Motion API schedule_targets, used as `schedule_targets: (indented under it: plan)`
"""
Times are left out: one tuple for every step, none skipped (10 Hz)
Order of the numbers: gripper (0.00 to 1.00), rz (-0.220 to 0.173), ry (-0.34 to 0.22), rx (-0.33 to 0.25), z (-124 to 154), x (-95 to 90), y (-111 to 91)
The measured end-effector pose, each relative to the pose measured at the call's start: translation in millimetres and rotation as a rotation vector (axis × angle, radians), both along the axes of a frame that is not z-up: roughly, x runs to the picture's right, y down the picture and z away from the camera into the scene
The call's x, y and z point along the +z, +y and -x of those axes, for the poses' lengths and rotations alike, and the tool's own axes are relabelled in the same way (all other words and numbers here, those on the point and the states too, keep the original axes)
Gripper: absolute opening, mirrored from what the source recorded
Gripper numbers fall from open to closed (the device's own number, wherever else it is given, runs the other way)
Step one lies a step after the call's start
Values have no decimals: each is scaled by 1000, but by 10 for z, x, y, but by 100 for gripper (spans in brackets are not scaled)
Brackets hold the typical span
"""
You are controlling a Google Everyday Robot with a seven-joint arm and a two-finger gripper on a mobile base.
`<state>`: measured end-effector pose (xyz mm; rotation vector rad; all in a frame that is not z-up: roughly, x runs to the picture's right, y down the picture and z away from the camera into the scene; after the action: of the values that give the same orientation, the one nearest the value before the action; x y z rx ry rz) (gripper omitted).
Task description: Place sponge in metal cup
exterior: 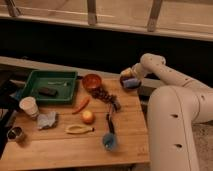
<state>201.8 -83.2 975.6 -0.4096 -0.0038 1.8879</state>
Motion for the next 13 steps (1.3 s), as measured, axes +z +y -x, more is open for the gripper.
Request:
schedule_targets:
  plan:
    - [80, 4, 2, 3, -13, 15, 16]
    - [80, 8, 4, 5, -19, 35, 30]
    - [80, 10, 7, 6, -24, 47, 37]
    - [80, 8, 11, 6, -37, 50, 30]
    - [80, 6, 14, 6, -50, 52, 29]
    - [80, 2, 20, 6, -67, 43, 14]
    - [80, 3, 22, 6, -74, 47, 18]
    - [80, 3, 25, 6, -83, 48, 20]
    - [80, 6, 25, 7, -86, 55, 30]
    - [80, 11, 24, 7, -79, 67, 49]
    - [80, 15, 22, 7, -68, 80, 64]
    - [80, 20, 19, 4, -46, 98, 78]
    - [76, 23, 17, 0, -23, 109, 87]
